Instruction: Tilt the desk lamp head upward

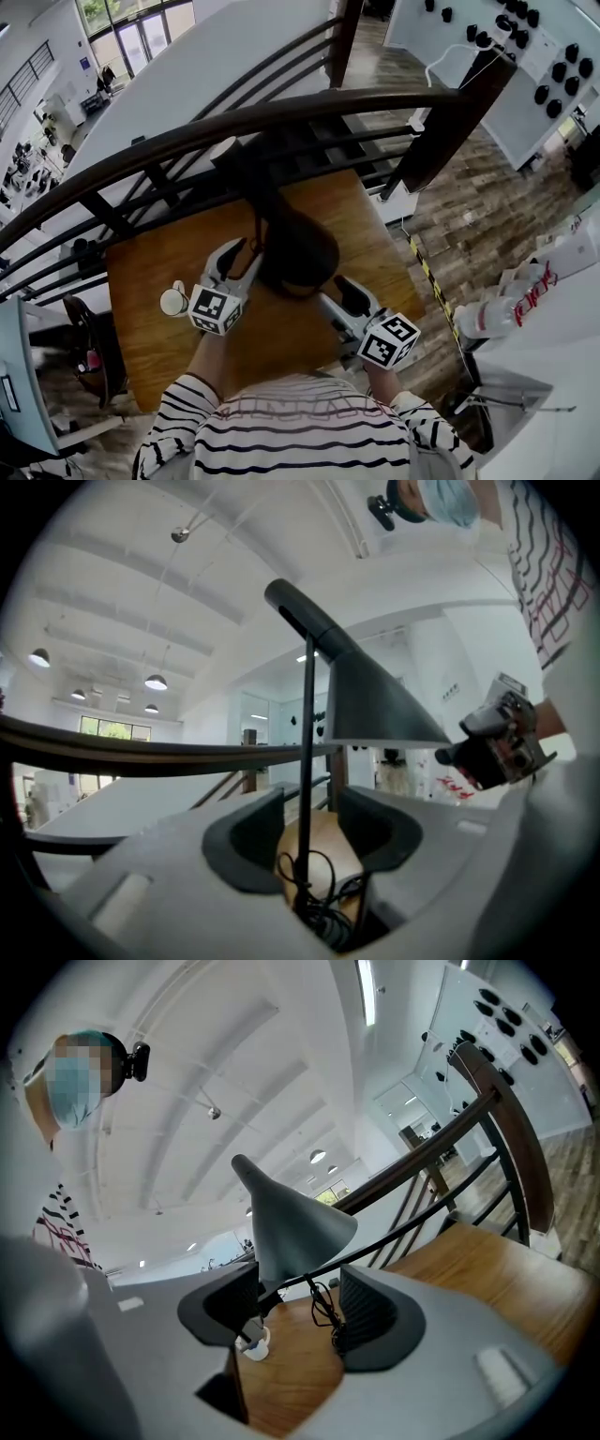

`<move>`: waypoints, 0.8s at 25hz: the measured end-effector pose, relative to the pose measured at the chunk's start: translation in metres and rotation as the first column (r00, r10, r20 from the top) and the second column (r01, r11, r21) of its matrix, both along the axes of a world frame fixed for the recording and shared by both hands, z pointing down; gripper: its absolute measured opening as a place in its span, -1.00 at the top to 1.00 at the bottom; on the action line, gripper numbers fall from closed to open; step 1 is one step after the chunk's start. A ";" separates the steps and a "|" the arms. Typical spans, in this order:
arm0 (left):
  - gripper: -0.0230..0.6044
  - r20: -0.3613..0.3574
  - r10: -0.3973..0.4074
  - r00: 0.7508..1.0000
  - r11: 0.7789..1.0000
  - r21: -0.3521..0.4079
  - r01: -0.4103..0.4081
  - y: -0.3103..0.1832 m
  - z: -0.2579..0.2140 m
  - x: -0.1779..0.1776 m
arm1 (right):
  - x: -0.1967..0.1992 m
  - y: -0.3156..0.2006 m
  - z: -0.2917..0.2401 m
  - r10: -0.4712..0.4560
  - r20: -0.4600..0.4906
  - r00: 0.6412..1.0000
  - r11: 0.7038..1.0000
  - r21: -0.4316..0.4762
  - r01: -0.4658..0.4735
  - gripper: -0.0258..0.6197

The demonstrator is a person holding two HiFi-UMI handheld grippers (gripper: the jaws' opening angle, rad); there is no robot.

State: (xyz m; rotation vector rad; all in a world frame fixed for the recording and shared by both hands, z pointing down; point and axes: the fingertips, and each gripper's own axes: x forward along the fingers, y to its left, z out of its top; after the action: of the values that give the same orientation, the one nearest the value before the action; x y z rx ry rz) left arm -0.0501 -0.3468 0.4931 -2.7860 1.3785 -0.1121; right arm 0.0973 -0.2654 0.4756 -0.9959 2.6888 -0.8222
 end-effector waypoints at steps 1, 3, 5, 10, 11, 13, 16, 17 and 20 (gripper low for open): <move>0.37 0.008 0.002 1.000 1.000 -0.001 -0.002 -0.006 0.004 0.003 | 0.000 -0.002 0.001 -0.006 0.005 1.000 1.000 0.001 0.006 0.12; 0.37 0.025 0.009 1.000 1.000 -0.005 -0.009 -0.015 0.012 0.008 | 0.000 -0.004 0.003 -0.016 0.017 1.000 1.000 -0.002 0.016 0.12; 0.37 0.037 0.018 0.999 1.000 -0.012 -0.018 -0.023 0.018 0.014 | 0.001 -0.005 0.005 -0.028 0.033 0.999 1.000 -0.006 0.028 0.11; 0.47 0.055 0.034 0.998 0.999 -0.024 -0.033 -0.036 0.026 0.023 | 0.000 -0.008 0.001 -0.050 0.066 0.997 0.999 0.008 0.050 0.11; 0.55 0.057 0.036 0.998 0.999 -0.026 -0.034 -0.038 0.026 0.024 | -0.001 -0.009 0.000 -0.052 0.069 0.996 0.999 0.009 0.051 0.11; 0.66 0.057 0.030 0.998 0.999 -0.031 -0.029 -0.040 0.028 0.024 | -0.002 -0.010 0.001 -0.055 0.074 0.996 0.998 0.007 0.054 0.12; 0.76 0.046 0.036 0.998 0.999 -0.027 -0.034 -0.042 0.030 0.024 | -0.003 -0.012 0.004 -0.062 0.085 0.994 0.998 0.000 0.062 0.12; 0.76 0.048 0.041 0.998 0.999 -0.025 -0.040 -0.042 0.030 0.025 | -0.005 -0.012 0.004 -0.066 0.090 0.994 0.998 0.001 0.066 0.11; 0.77 0.055 0.047 0.997 0.998 -0.036 -0.045 -0.042 0.032 0.028 | -0.008 -0.013 0.001 -0.073 0.107 0.992 0.997 0.016 0.071 0.12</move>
State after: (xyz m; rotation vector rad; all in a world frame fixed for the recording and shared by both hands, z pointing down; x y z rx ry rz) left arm -0.0226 -0.3889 0.5247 -2.8175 1.3119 -0.2121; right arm 0.0896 -0.2787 0.4766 -0.8313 2.6483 -0.8460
